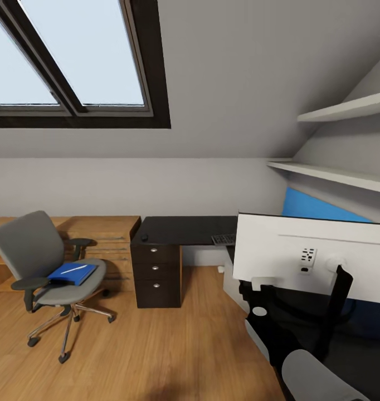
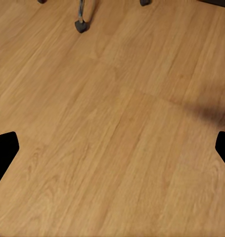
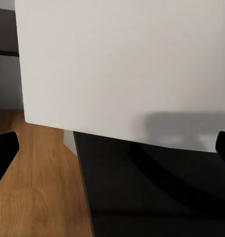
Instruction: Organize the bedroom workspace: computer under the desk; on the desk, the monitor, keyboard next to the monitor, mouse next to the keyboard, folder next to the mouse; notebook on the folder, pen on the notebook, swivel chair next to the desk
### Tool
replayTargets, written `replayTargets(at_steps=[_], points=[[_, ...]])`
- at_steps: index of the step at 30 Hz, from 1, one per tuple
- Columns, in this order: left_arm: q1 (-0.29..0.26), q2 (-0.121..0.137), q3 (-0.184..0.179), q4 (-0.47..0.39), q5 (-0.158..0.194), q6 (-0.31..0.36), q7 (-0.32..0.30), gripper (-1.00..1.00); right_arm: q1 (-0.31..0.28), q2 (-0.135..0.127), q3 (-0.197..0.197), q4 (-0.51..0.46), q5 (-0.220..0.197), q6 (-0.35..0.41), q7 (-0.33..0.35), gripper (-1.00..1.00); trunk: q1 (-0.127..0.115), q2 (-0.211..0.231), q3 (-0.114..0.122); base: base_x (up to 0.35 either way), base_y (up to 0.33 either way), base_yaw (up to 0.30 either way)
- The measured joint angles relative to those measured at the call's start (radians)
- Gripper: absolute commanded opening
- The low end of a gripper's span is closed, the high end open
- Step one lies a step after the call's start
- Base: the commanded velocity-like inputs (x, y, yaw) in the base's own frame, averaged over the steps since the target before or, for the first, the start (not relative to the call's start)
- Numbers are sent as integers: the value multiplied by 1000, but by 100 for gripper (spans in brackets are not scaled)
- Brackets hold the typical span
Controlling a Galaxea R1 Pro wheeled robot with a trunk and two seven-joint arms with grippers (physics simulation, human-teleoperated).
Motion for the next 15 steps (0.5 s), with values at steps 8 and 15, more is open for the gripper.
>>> replayTargets(at_steps=[8, 15], points=[[0, -1, 0, 0, 0, 0, 0, 100, 0, 0, 0, 0, 0, 0, 0, 100, -31, 56, 25, 0, 0, 0], [0, -1, 0, 0, 0, 0, 0, 100, 0, 0, 0, 0, 0, 1, -1, 100, -58, 105, 47, 0, 0, 0]])
